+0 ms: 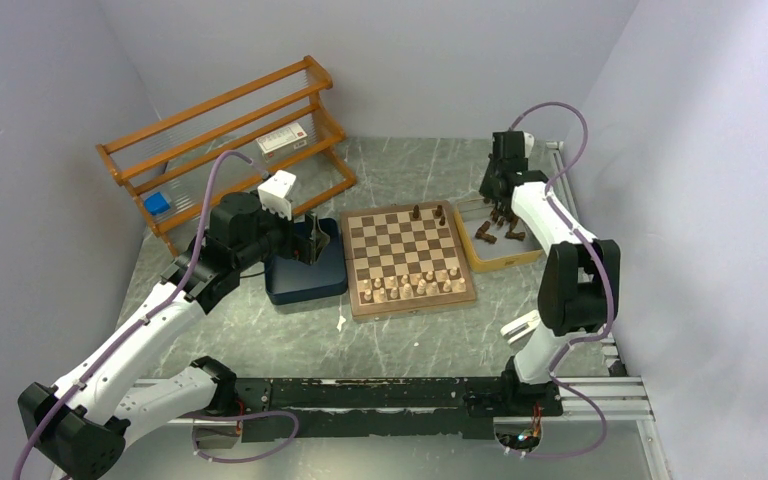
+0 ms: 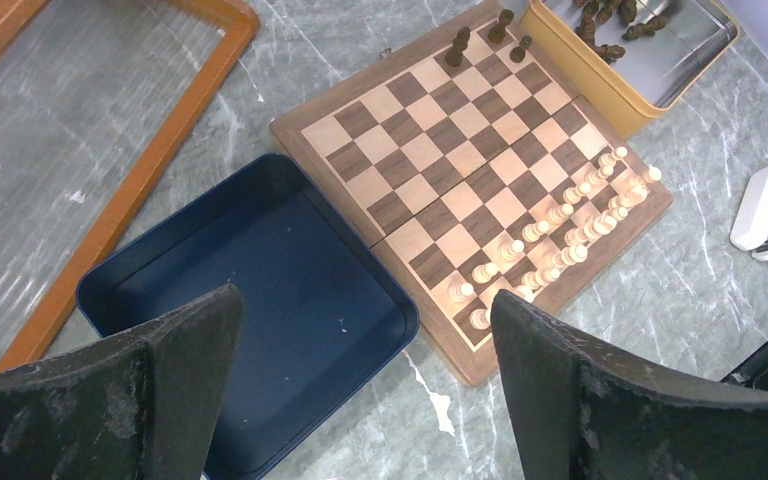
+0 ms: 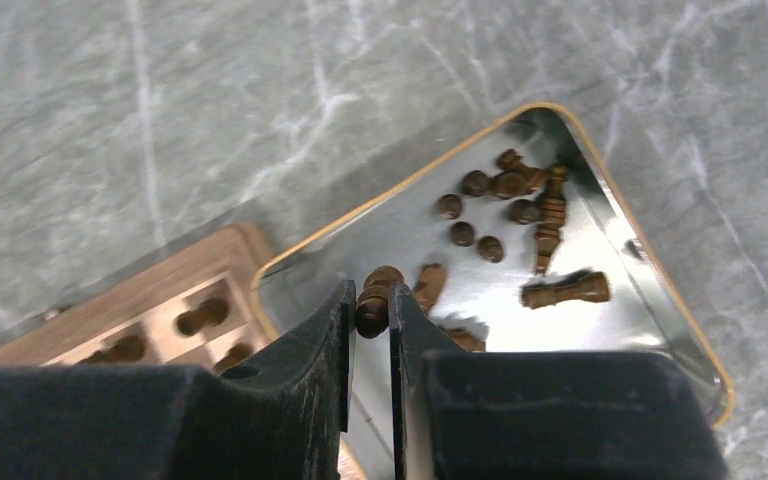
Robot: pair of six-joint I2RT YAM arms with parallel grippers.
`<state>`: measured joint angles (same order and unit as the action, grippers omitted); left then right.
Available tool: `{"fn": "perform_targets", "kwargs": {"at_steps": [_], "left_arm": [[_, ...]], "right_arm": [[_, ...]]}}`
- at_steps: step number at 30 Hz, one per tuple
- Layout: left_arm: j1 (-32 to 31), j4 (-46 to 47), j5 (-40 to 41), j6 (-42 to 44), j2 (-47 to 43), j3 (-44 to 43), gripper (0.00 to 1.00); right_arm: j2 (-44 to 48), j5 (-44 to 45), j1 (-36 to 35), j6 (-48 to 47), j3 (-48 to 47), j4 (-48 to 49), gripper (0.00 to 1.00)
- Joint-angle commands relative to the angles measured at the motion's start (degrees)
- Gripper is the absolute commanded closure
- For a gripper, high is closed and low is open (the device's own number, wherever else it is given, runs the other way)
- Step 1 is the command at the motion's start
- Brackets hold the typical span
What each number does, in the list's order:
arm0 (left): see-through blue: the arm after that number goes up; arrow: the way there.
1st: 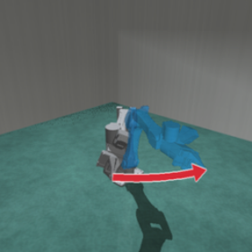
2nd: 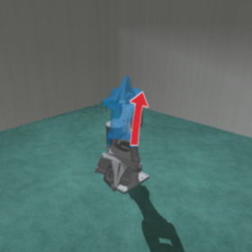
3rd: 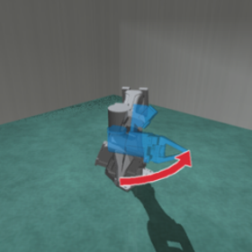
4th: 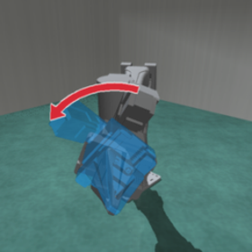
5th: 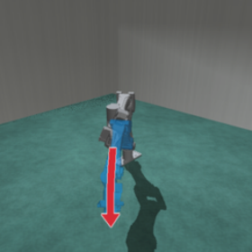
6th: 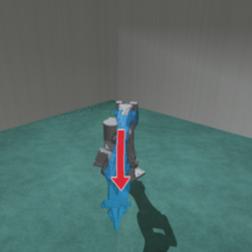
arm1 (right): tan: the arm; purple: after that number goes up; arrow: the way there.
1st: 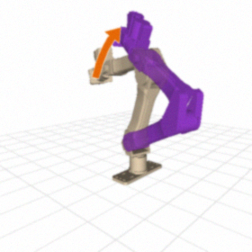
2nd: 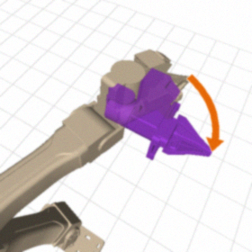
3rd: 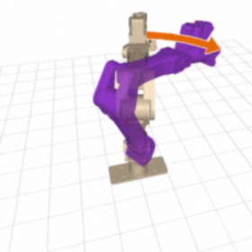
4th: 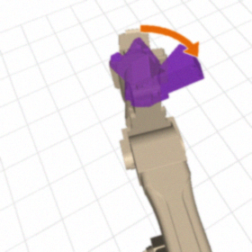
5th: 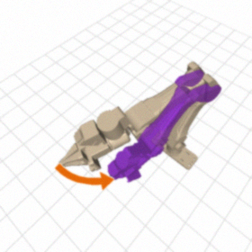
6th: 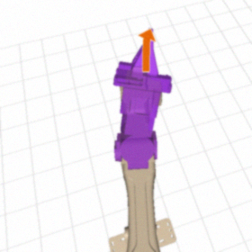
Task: Set up the chess pieces on the board
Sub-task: Pick up the chess piece from the storage box, then place the chess piece on the chessboard.
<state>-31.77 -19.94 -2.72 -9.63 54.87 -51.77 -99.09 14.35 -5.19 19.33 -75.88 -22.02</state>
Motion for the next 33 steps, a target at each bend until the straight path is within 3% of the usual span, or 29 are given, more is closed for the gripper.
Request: {"fn": "perform_targets", "kwargs": {"at_steps": [1,15,33], "left_arm": [[-0.48,1.27,-0.51,0.60,-0.20,0.62,0.02],[-0.45,1.40,-0.97,0.56,-0.72,0.70,0.02],[-0.47,1.25,-0.56,0.58,-0.95,0.53,0.02]], "right_arm": [[2.82,-3.30,-2.76,1.06,-1.84,-2.11,0.88],[0.69,-7.30,-14.87,2.92,-3.75,-3.90,0.88],[-6.90,-5.80,-20.25,2.67,-11.75,-7.26,0.88]]}}
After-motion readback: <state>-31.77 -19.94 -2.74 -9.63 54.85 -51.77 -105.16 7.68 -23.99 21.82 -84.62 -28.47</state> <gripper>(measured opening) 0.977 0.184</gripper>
